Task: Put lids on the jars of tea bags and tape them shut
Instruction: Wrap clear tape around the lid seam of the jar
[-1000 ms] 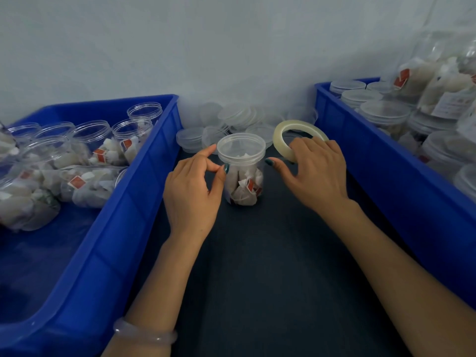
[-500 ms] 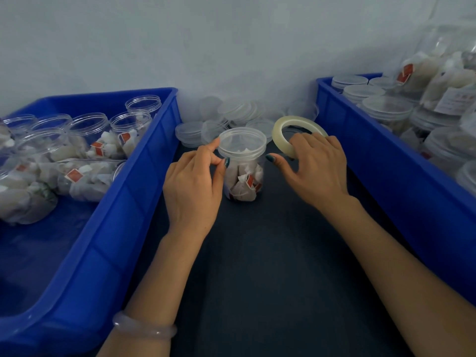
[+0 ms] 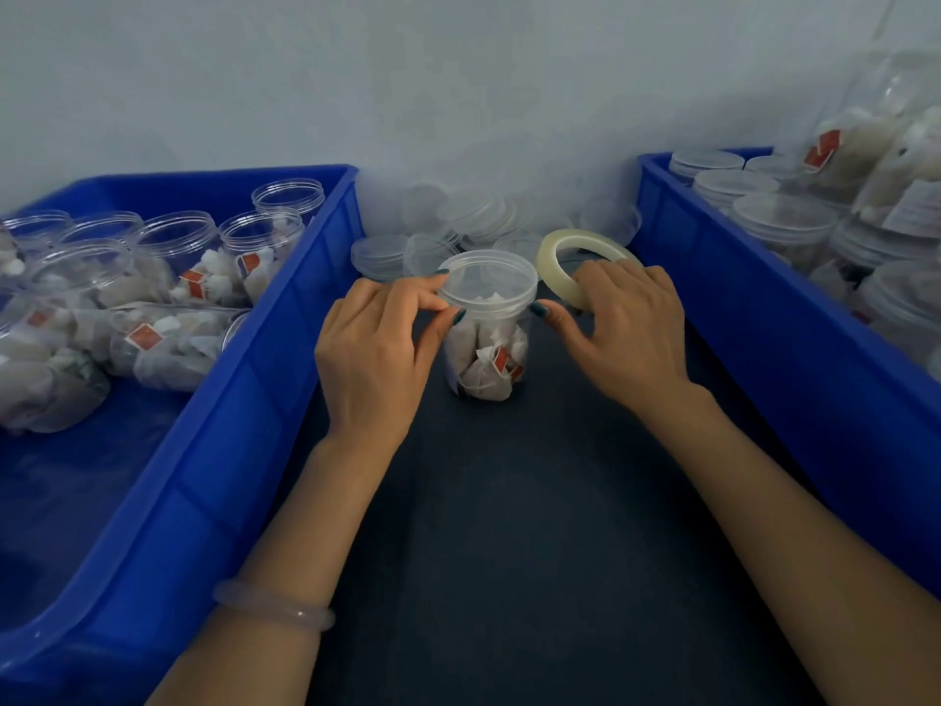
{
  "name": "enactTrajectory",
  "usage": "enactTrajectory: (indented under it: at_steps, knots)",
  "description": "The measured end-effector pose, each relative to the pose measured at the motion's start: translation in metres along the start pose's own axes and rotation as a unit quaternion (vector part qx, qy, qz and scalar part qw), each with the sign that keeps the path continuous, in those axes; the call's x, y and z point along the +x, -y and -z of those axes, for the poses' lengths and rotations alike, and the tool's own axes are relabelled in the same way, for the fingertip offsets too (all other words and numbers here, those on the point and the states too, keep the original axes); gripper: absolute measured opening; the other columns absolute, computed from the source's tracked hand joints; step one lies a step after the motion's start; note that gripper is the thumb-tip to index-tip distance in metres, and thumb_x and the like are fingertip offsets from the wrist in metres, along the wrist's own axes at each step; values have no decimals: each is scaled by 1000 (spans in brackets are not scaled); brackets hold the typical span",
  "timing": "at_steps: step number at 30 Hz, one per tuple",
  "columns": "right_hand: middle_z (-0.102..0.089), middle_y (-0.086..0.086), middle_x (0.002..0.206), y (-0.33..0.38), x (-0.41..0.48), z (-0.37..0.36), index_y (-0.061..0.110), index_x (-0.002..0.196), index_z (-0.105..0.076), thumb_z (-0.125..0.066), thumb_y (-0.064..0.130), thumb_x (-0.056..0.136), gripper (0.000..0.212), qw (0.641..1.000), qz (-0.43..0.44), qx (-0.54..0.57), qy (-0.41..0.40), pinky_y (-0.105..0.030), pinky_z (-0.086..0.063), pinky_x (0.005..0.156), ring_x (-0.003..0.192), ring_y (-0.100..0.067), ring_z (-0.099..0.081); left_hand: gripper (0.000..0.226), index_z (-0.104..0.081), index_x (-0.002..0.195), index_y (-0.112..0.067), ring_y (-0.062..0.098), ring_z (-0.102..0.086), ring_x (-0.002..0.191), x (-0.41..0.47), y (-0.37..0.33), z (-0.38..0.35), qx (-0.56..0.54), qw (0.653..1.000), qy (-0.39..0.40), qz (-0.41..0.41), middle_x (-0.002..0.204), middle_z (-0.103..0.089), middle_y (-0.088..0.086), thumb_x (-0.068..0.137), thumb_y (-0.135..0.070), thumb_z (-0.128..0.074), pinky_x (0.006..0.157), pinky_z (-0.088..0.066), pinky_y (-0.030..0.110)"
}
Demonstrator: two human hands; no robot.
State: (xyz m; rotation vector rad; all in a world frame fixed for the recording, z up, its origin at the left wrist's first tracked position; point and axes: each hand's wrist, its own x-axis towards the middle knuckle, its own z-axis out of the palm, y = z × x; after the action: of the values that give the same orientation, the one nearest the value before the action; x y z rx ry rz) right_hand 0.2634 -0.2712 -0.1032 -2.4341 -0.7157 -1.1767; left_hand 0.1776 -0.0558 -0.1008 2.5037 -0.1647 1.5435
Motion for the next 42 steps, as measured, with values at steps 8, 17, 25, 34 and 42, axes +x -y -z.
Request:
enactTrajectory:
  at_steps: [8, 17, 25, 34, 42]
  knots:
    - [-49, 4, 74, -1, 0, 3, 18, 78, -49, -37, 66, 98, 54, 1000, 4, 13, 3, -28, -19, 70, 69, -13, -36, 34, -56, 117, -10, 18, -59, 107, 3, -4, -4, -159, 984, 37, 64, 119, -64, 4, 91, -30, -66, 91, -50, 46]
    - [-57, -1, 79, 2, 1, 10, 15, 84, -56, -39, 53, 101, 45, 999, 15, 30, 21, -34, -28, 68, 70, -20, -49, 68, -56, 137, -35, 22, -39, 141, 59, -44, -15, -22, 975, 217, 42, 151, -46, 1, 89, -75, -30, 107, -40, 45]
    - [-54, 3, 87, -11, 3, 22, 18, 92, -53, -39, 46, 103, 33, 994, 79, -18, 78, -40, -32, 80, 80, -21, -49, 68, -64, 128, -29, 18, -57, 121, 54, -38, -30, -18, 970, 242, 30, 128, -66, -5, 92, -73, -26, 81, -51, 37]
    - [-45, 9, 77, -7, 5, 24, 24, 74, -43, -39, 55, 96, 39, 993, -6, -9, 119, -37, -18, 77, 79, -15, -41, 52, -53, 135, -22, 17, -62, 111, 56, -33, -28, -97, 961, 257, 36, 121, -68, -4, 95, -54, -49, 79, -52, 35]
    - [-40, 12, 67, -8, 12, 30, 27, 67, -39, -23, 67, 86, 46, 980, -19, -6, 199, -42, -25, 76, 75, -16, -41, 38, -60, 123, -27, 6, -55, 111, 58, -27, -27, -174, 937, 301, 32, 120, -64, -13, 91, -48, -60, 91, -44, 26]
